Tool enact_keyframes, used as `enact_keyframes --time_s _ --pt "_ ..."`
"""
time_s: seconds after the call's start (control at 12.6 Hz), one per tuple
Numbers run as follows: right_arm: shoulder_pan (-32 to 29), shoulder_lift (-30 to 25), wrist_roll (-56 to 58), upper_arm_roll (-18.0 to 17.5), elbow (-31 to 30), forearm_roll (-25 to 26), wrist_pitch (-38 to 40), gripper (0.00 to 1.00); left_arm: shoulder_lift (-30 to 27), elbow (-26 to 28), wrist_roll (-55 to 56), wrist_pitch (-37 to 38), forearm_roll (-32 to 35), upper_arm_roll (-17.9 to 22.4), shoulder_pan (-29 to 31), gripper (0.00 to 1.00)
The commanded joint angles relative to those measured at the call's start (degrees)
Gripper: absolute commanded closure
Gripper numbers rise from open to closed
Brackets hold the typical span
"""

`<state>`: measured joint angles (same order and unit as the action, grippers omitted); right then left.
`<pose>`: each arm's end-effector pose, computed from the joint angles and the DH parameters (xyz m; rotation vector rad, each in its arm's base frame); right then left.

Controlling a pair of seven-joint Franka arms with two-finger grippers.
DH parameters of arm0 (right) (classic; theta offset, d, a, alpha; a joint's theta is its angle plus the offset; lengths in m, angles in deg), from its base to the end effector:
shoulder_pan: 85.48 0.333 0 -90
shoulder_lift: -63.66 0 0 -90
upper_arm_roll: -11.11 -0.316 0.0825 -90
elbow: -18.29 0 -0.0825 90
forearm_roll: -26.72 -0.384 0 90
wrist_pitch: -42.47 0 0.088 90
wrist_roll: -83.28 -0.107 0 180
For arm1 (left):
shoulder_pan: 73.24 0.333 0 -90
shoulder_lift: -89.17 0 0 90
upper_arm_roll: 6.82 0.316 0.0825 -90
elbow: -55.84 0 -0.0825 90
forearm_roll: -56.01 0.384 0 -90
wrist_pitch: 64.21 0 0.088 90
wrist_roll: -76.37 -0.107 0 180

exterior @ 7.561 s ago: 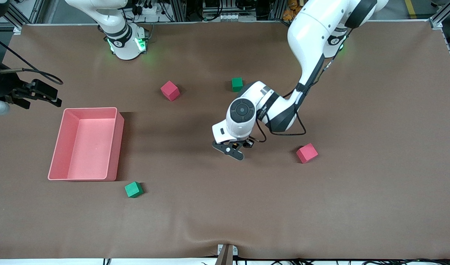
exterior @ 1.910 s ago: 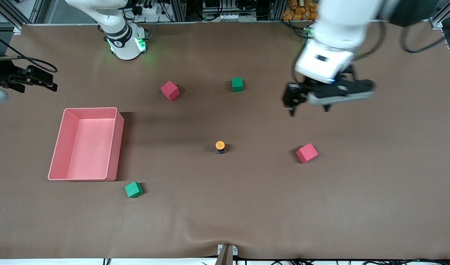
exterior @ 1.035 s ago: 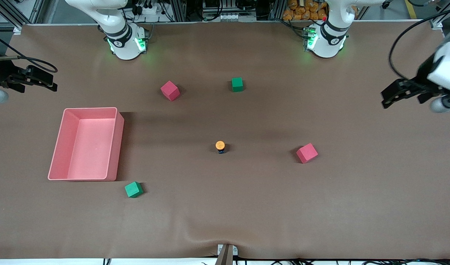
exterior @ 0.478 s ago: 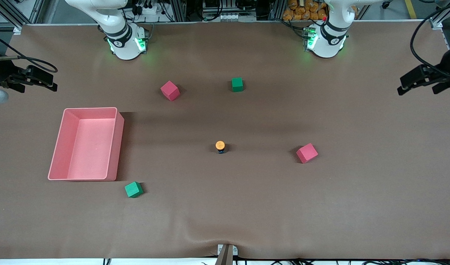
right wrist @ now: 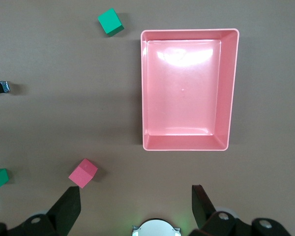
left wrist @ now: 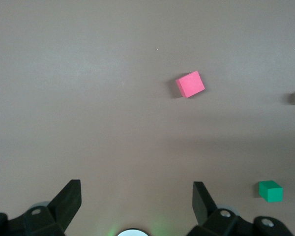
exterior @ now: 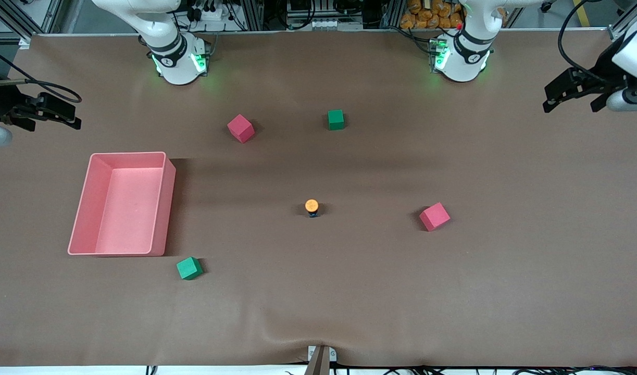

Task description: Place and upright button with both arms

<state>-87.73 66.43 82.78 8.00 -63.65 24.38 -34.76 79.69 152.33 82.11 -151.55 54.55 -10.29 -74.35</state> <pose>0.5456 0.0124 0.6448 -3.0935 -0.0198 0.2029 0.4952 -0.0453 0.6540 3.1255 0.0309 0.0063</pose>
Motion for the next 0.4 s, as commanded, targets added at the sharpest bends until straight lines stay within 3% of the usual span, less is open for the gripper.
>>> enact_keyframes --time_s 0.0,0.32 --pt "-0.2 -0.2 -0.3 -0.5 0.2 0.8 0.2 0.00 -1.5 1.4 -0.5 -0.6 0.1 1.2 -0.6 0.00" --pt "-0.3 -0.2 -0.3 -0.6 0.2 0.8 0.2 0.00 -2.6 1.4 -0.4 0.8 0.1 2.8 -1.1 0.00"
